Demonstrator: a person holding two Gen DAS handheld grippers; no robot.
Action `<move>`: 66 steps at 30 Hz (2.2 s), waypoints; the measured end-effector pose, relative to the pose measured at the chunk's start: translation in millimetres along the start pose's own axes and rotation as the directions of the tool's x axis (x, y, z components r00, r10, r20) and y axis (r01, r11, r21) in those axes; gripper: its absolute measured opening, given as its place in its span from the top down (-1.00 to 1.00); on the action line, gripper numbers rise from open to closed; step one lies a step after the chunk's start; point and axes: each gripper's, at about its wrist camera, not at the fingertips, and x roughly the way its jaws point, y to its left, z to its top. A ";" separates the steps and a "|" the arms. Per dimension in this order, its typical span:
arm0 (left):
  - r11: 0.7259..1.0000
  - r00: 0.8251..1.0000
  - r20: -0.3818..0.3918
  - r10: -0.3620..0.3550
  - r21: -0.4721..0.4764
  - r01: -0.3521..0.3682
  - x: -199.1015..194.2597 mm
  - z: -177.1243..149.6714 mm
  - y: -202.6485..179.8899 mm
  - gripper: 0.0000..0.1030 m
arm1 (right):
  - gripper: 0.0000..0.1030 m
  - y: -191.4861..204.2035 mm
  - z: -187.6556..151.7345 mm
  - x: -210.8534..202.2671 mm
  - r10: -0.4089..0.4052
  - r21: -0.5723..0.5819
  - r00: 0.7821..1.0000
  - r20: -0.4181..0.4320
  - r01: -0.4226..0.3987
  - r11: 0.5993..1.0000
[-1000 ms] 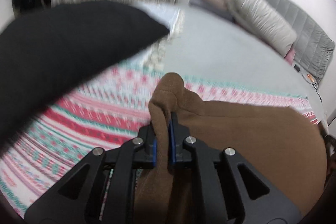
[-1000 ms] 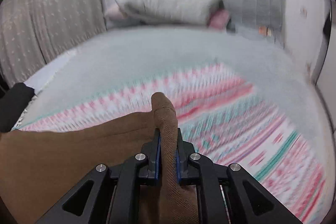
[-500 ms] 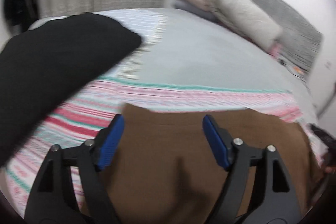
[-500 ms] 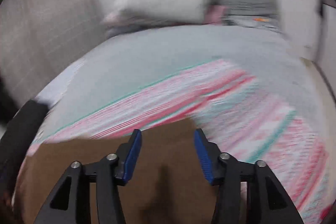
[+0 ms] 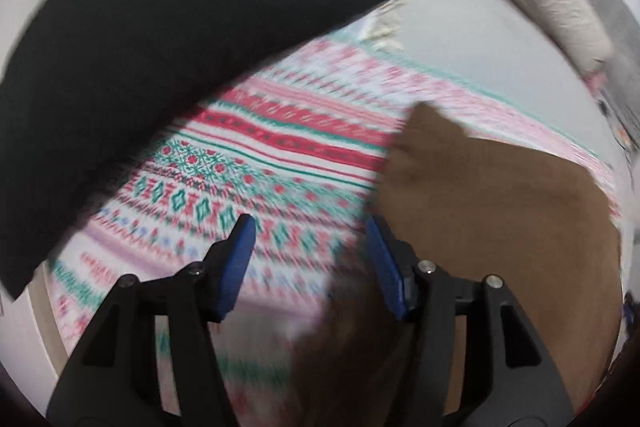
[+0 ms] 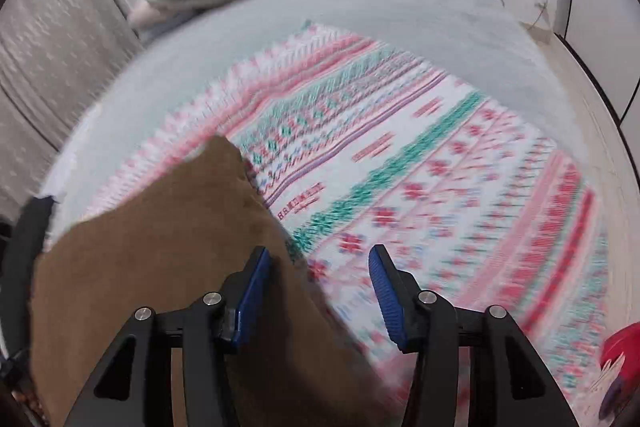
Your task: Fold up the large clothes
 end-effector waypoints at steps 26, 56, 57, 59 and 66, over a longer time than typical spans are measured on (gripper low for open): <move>0.944 0.983 0.137 -0.122 0.322 0.072 -86.4 -165.4 -48.4 -0.73 | -0.61 62.0 -166.2 -106.3 0.080 -0.425 0.994 0.074 -0.041 0.904; 0.950 0.995 0.053 -0.086 0.305 0.065 -152.2 -249.9 -149.0 -0.91 | -0.72 106.4 -224.4 -183.5 0.117 -0.385 0.989 -0.094 -0.144 0.912; 0.947 0.995 0.056 -0.083 0.316 0.061 -151.6 -252.3 -155.4 -0.91 | -0.72 109.8 -227.3 -184.6 0.112 -0.396 0.990 -0.091 -0.139 0.908; 0.943 0.995 0.052 -0.079 0.327 0.058 -149.2 -254.9 -164.1 -0.91 | -0.72 116.7 -233.3 -185.5 0.097 -0.424 0.993 -0.065 -0.115 0.898; 0.950 0.997 0.045 -0.066 0.308 0.049 -142.7 -251.6 -176.1 -0.91 | -0.72 116.7 -236.1 -175.4 0.033 -0.432 0.999 -0.029 -0.042 0.901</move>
